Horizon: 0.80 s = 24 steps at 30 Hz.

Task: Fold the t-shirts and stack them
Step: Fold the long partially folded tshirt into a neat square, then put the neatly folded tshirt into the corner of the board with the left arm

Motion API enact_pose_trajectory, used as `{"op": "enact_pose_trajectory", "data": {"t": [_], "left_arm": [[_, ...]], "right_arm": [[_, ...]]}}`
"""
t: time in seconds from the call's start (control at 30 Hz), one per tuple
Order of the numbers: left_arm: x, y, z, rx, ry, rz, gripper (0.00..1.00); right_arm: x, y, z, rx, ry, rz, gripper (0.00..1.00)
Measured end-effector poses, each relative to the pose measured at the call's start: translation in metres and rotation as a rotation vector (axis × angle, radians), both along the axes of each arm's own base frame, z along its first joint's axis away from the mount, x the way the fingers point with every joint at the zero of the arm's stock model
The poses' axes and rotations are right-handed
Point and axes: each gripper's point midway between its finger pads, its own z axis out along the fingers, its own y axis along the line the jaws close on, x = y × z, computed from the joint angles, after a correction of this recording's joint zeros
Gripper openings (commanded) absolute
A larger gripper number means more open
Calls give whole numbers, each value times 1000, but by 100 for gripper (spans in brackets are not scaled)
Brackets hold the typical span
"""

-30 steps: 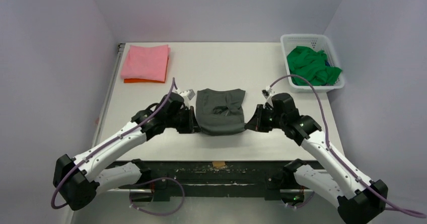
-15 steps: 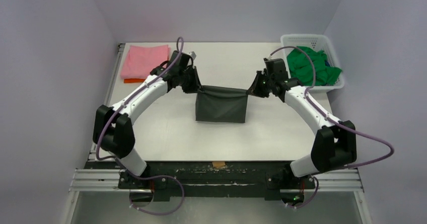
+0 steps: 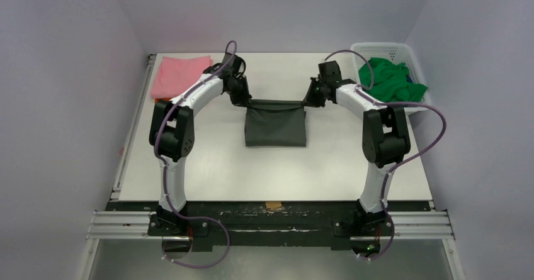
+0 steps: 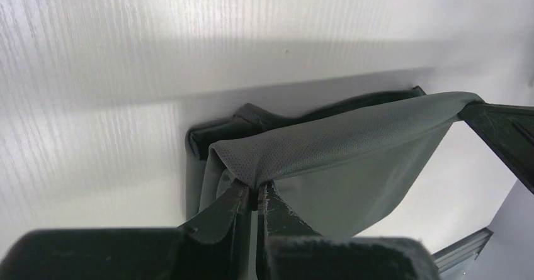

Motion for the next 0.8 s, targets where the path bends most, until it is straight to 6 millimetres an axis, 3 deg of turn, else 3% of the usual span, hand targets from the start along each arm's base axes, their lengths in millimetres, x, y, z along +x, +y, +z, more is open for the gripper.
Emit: {"op": "enact_pose_trajectory", "data": {"t": [0.07,0.1,0.2,0.3,0.47,0.67,0.8], "left_arm": [[5,1,-8,5,16,4,14],[8,1,-12,8,21,3,24],[16,2,-20,23,26,-5,54],[21,7,-19,33,31,4,75],[19,17,-13,30,20,17,84],[-22,21,-15,-12,68,-3,78],[-29,17,-28,-28,100,-14,72]], "right_arm": [[11,1,-12,-7,6,-5,4],[17,2,-17,-11,4,-9,14],[40,-2,-33,-39,-10,-31,58],[54,-8,-36,-41,-20,-49,78],[56,-19,-16,-38,-67,-63,84],[10,-13,29,51,-146,-1,84],[-31,-7,27,108,-135,44,85]]}}
